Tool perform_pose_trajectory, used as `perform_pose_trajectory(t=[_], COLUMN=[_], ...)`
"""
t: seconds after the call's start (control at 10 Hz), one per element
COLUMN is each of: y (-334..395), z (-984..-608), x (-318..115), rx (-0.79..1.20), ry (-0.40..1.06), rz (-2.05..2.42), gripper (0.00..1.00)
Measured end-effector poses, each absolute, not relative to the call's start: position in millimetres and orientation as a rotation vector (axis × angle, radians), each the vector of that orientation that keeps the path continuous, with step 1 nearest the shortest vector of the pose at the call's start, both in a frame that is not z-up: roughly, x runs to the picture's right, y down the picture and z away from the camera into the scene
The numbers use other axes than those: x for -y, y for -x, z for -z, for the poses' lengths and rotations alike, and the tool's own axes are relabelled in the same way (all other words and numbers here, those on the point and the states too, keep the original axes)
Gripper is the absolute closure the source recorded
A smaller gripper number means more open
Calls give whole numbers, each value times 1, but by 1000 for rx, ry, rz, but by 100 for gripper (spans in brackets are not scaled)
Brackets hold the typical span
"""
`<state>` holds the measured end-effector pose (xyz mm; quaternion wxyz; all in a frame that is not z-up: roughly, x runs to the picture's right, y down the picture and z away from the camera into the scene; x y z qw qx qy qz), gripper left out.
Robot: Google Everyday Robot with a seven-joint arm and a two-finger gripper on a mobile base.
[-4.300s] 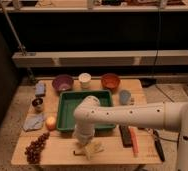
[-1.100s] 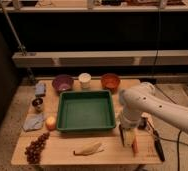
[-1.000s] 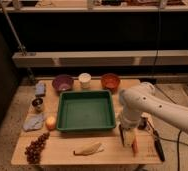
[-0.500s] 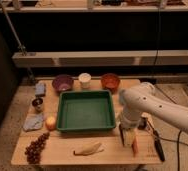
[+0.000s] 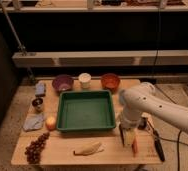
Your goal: Wipe tray with eraser
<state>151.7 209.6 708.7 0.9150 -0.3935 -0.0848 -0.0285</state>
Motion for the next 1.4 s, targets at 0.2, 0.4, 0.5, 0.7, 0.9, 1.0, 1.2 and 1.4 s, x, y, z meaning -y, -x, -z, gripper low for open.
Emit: perform_pose_trajectory(t=[0.2, 0.4, 0.5, 0.7, 0.9, 1.0, 1.2, 1.4], y=[-152, -152, -152, -152, -149, -145, -137, -141], z=[-709, -708, -705, -702, -706, -709, -719, -733], x=[-210, -210, -208, -205, -207, -209, -217, -226], rx=[175, 180, 188, 196, 222, 232, 221, 180], ry=[810, 812, 804, 789, 781, 783, 799, 819], rz=[59, 50, 15, -168, -275, -301, -312, -345], gripper=[20, 20, 20, 20, 20, 20, 20, 20])
